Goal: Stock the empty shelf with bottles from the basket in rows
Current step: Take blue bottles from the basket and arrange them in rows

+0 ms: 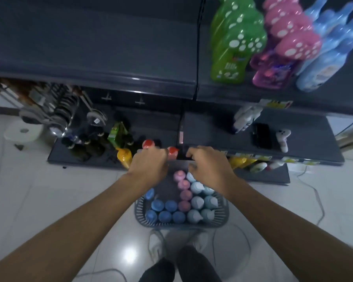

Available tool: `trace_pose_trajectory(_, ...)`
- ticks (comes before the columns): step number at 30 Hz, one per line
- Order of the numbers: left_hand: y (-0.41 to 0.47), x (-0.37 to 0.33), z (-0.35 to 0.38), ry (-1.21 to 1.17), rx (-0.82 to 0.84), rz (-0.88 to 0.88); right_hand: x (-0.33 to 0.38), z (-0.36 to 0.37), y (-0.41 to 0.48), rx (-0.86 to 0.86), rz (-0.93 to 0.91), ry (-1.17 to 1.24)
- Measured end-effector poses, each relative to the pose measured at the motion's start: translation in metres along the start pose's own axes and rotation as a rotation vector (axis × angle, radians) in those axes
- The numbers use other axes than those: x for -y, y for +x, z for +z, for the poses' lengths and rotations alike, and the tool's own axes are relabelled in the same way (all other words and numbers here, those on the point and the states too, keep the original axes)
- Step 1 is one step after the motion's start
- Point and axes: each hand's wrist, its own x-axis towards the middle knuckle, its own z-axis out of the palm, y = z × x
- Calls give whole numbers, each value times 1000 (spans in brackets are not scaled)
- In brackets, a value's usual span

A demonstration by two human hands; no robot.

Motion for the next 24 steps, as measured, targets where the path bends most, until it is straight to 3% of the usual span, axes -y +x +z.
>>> trace_pose_trajectory(11,4,45,144,30,283,-118,-11,155,15,255,42,47)
trace_pose_trajectory(17,19,62,194,34,226,-88,-8,223,18,334,47,-1)
trace_pose_trajectory(24,32,61,240,66,248,-185,-9,276,13,384,50,-18)
